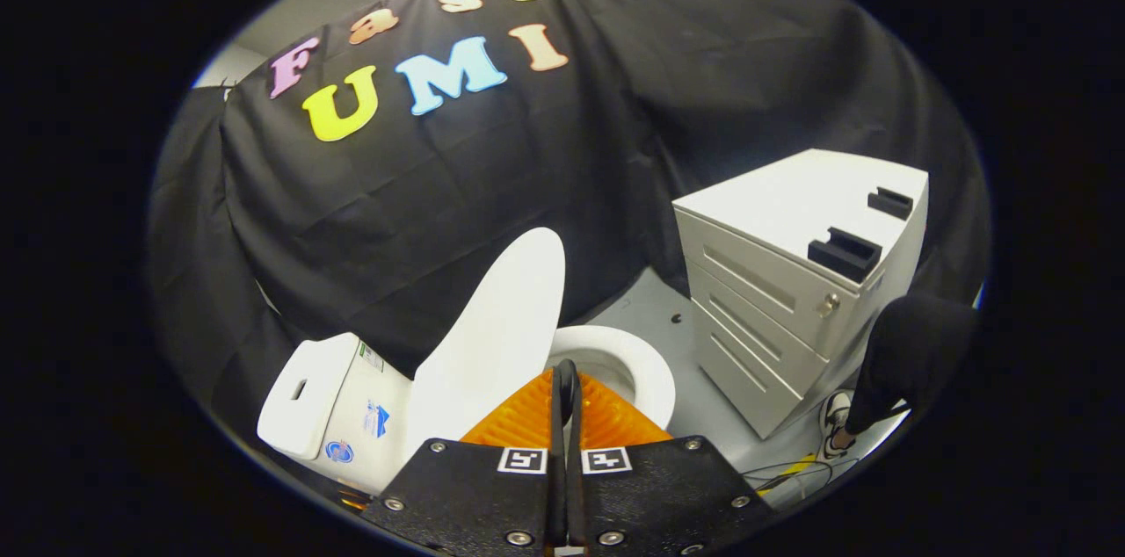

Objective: Open the toilet lid.

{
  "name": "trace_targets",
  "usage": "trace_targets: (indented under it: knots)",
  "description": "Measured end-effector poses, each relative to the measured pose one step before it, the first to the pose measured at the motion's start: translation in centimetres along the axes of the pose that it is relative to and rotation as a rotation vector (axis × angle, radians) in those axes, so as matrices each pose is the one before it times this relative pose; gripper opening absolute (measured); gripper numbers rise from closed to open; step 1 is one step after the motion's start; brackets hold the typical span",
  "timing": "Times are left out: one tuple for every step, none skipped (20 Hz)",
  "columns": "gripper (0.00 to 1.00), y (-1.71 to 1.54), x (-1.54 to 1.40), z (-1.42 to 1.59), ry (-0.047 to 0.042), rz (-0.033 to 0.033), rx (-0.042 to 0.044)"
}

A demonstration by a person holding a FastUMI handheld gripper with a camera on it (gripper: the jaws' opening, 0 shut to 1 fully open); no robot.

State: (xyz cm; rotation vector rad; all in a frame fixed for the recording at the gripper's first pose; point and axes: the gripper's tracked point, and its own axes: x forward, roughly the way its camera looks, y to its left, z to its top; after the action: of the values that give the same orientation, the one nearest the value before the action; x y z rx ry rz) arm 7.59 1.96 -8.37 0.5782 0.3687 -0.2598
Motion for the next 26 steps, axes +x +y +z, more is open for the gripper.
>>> trace_targets:
  knots:
    - [0.0, 0.743, -0.409, 0.453, -0.01399, 0.00625, -0.02063]
    - [0.0, 0.746, -0.34, 0.373, -0.01515, 0.01047, -0.02122]
    - [0.0, 0.668, -0.281, 0.402, -0.01187, 0.01107, -0.02134]
    - [0.0, 0.562, -0.247, 0.275, -0.01009, 0.00723, -0.02043]
    - [0.0, 0.486, -0.194, 0.298, -0.00613, 0.00355, -0.02232]
    - [0.0, 0.432, -0.2, 0.169, -0.00572, 0.00059, -0.02361]
    - [0.0, 0.381, -0.171, 0.269, -0.00548, -0.00032, -0.02502]
    - [0.0, 0.463, -0.179, 0.272, -0.00504, -0.00007, -0.02636]
    - [0.0, 0.329, -0.18, 0.242, -0.00622, -0.00067, -0.02173]
    - [0.0, 0.496, -0.241, 0.236, -0.00442, 0.00393, -0.02029]
    - [0.0, 0.655, -0.217, 0.452, -0.01177, 0.00897, -0.02096]
    - [0.0, 0.562, -0.168, 0.38, -0.00915, 0.00736, -0.02096]
    - [0.0, 0.459, -0.149, 0.362, -0.00715, 0.00367, -0.01817]
    - [0.0, 0.536, -0.169, 0.283, -0.00676, 0.0023, -0.01586]
    - [0.0, 0.574, -0.146, 0.424, -0.00637, 0.00273, -0.01415]
    - [0.0, 0.587, -0.25, 0.288, -0.00429, -0.00001, -0.0057]
    - [0.0, 0.551, -0.169, 0.399, -0.00507, 0.00272, -0.00057]
    - [0.0, 0.57, -0.136, 0.255, 0.00054, 0.00705, -0.00187]
    - [0.0, 0.51, -0.113, 0.385, -0.002, 0.00646, -0.00321]
    - [0.0, 0.467, -0.095, 0.28, -0.003, 0.00497, -0.0048]
    - [0.0, 0.517, -0.043, 0.467, -0.00722, 0.00524, -0.00245]
    - [0.0, 0.588, -0.198, 0.306, -0.00758, 0.0047, -0.003]
    - [0.0, 0.648, -0.175, 0.306, -0.00961, 0.00754, -0.00563]
    - [0.0, 0.74, -0.146, 0.404, -0.01031, 0.00785, -0.01027]
    - [0.0, 0.573, -0.145, 0.304, -0.0126, 0.00795, -0.01353]
    - [0.0, 0.513, -0.046, 0.33, -0.02066, 0.00518, -0.01534]
